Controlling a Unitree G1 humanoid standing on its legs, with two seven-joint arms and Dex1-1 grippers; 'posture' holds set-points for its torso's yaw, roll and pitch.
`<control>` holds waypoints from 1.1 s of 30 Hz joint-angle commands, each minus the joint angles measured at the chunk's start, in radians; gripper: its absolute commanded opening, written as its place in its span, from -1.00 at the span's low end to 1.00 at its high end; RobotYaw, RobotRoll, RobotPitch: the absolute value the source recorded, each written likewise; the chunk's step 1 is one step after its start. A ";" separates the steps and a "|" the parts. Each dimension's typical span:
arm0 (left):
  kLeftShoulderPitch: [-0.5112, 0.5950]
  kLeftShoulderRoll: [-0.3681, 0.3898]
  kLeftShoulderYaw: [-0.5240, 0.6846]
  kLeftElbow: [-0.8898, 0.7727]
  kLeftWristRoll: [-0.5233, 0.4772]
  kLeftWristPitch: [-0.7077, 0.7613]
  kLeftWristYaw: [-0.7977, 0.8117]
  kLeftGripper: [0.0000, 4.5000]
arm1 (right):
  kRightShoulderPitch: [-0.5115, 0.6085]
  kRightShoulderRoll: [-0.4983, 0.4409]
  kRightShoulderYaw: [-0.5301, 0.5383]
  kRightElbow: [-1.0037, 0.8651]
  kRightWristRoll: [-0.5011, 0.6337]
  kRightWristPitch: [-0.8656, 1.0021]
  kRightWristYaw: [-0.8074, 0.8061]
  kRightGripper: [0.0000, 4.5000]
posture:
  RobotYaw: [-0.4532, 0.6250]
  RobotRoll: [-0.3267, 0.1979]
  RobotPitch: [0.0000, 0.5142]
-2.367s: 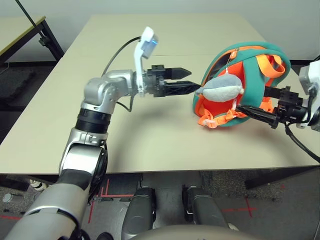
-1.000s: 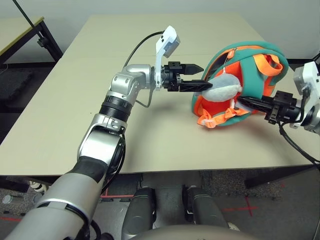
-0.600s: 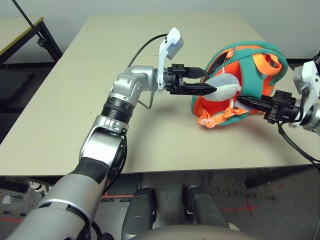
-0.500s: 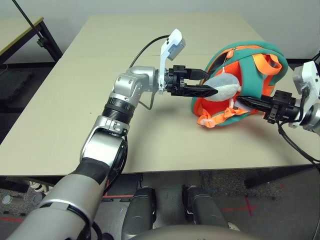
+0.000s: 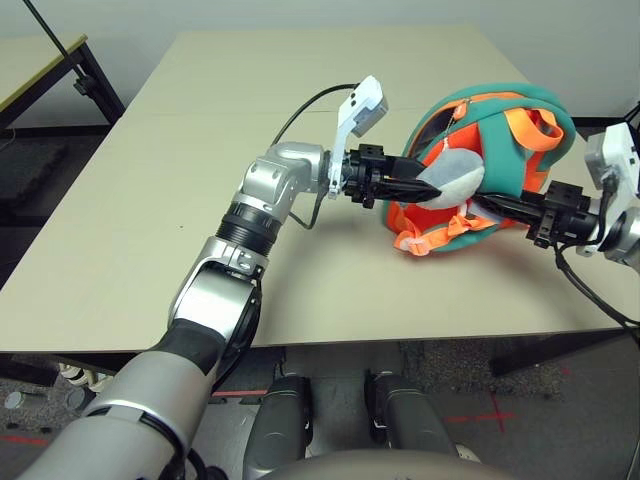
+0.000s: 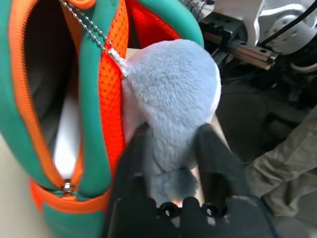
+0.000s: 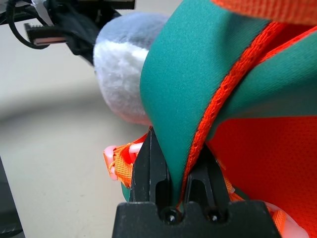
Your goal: Put the pencil case into the backpack and zip it.
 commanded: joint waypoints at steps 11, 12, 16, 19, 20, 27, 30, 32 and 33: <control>-0.064 0.058 0.082 0.107 0.013 -0.061 0.029 -1.00 | 0.004 0.007 0.011 -0.021 -0.003 -0.005 0.000 -0.99 | -0.15 0.25 -0.68; -0.069 0.075 0.099 0.113 0.007 -0.058 0.035 -1.00 | 0.005 0.007 0.010 -0.022 -0.003 -0.005 0.000 -0.99 | -0.15 0.25 -0.68; -0.069 0.127 0.145 0.119 -0.001 -0.046 0.049 -1.00 | 0.008 0.006 0.008 -0.021 -0.002 -0.005 0.001 -0.99 | -0.14 0.25 -0.68; -0.055 0.154 0.162 0.110 -0.004 -0.022 0.044 -1.00 | 0.002 0.006 0.011 -0.014 -0.003 -0.006 0.003 -0.99 | -0.13 0.25 -0.68; -0.046 0.164 0.165 0.108 -0.002 -0.015 0.043 -1.00 | -0.001 0.007 0.014 -0.011 -0.004 -0.007 0.004 -0.99 | -0.12 0.25 -0.68; 0.038 0.212 0.119 0.057 0.025 0.040 0.013 -1.00 | -0.013 0.010 0.023 -0.004 -0.009 -0.008 0.008 -0.99 | -0.11 0.25 -0.67; 0.107 0.242 0.059 0.017 0.065 0.051 -0.004 -1.00 | -0.017 0.010 0.024 -0.002 -0.010 -0.007 0.011 -0.99 | -0.11 0.25 -0.67; 0.135 0.253 0.037 0.008 0.078 0.065 -0.003 -1.00 | -0.017 0.008 0.024 0.000 -0.010 -0.006 0.014 -0.99 | -0.11 0.25 -0.67; 0.149 0.255 0.029 -0.001 0.080 0.074 -0.003 -1.00 | -0.018 0.008 0.024 0.000 -0.010 -0.006 0.015 -0.99 | -0.11 0.25 -0.67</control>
